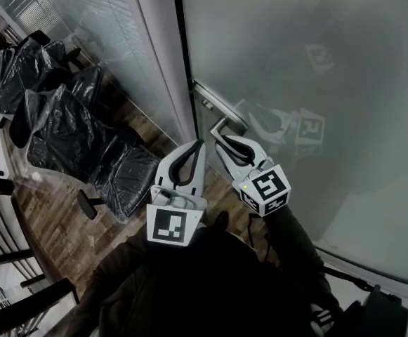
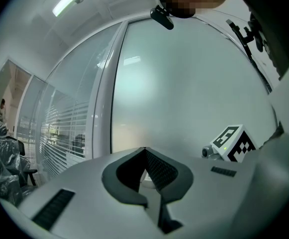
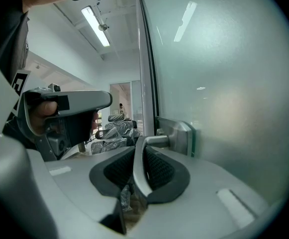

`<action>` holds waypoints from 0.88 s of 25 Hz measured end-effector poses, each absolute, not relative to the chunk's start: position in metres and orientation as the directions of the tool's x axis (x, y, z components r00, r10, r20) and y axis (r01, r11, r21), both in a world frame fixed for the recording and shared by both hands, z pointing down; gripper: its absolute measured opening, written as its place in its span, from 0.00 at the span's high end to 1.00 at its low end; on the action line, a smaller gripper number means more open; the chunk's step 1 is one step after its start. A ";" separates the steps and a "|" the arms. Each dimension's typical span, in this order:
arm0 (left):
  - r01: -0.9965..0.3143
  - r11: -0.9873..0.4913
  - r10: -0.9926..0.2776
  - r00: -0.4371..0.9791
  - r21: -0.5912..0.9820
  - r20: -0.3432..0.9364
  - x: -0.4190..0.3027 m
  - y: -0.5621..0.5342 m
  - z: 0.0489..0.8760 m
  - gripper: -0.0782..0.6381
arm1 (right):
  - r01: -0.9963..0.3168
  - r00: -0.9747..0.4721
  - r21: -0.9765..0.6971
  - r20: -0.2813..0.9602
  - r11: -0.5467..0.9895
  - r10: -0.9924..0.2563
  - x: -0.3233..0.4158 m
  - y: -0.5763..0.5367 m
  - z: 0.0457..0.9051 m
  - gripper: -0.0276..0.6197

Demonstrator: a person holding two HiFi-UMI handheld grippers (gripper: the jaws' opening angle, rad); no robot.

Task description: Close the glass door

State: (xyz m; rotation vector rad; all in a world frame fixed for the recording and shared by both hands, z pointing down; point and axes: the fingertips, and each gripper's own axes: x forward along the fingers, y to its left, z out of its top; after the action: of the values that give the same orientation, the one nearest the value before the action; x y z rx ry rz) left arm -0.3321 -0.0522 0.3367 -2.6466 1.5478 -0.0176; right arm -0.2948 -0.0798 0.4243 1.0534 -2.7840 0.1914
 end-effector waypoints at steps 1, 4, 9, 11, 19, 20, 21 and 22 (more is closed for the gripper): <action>-0.871 -0.486 -0.872 0.489 -0.072 -0.027 -0.333 -0.053 0.337 0.90 | -0.664 -0.741 -0.063 0.194 0.745 -0.643 -0.295 -0.080 0.424 0.86; -0.874 -0.480 -0.875 0.482 -0.074 -0.028 -0.333 -0.056 0.337 0.90 | -0.657 -0.746 -0.065 0.194 0.751 -0.637 -0.296 -0.078 0.425 0.86; -0.875 -0.478 -0.876 0.481 -0.080 -0.030 -0.329 -0.056 0.333 0.90 | -0.647 -0.755 -0.068 0.195 0.759 -0.626 -0.297 -0.076 0.423 0.86; -0.876 -0.476 -0.877 0.480 -0.085 -0.035 -0.329 -0.055 0.332 0.90 | -0.648 -0.754 -0.067 0.198 0.759 -0.626 -0.297 -0.076 0.424 0.86; -0.884 -0.458 -0.883 0.464 -0.095 -0.066 -0.333 -0.051 0.321 0.90 | -0.651 -0.748 -0.061 0.224 0.757 -0.625 -0.296 -0.075 0.425 0.86; -0.886 -0.454 -0.884 0.461 -0.096 -0.071 -0.334 -0.052 0.320 0.90 | -0.650 -0.745 -0.043 0.233 0.758 -0.626 -0.296 -0.075 0.423 0.86; -0.888 -0.451 -0.886 0.458 -0.095 -0.076 -0.335 -0.052 0.319 0.90 | -0.650 -0.740 -0.016 0.236 0.759 -0.629 -0.295 -0.075 0.421 0.86; -0.889 -0.447 -0.887 0.455 -0.093 -0.079 -0.336 -0.053 0.318 0.90 | -0.650 -0.737 0.014 0.233 0.760 -0.635 -0.294 -0.074 0.417 0.86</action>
State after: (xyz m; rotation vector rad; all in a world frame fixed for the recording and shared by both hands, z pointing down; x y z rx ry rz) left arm -0.3361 -0.0530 0.3183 -2.5741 1.5801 0.0281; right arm -0.2945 -0.0741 0.4171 1.0121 -2.7333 0.0993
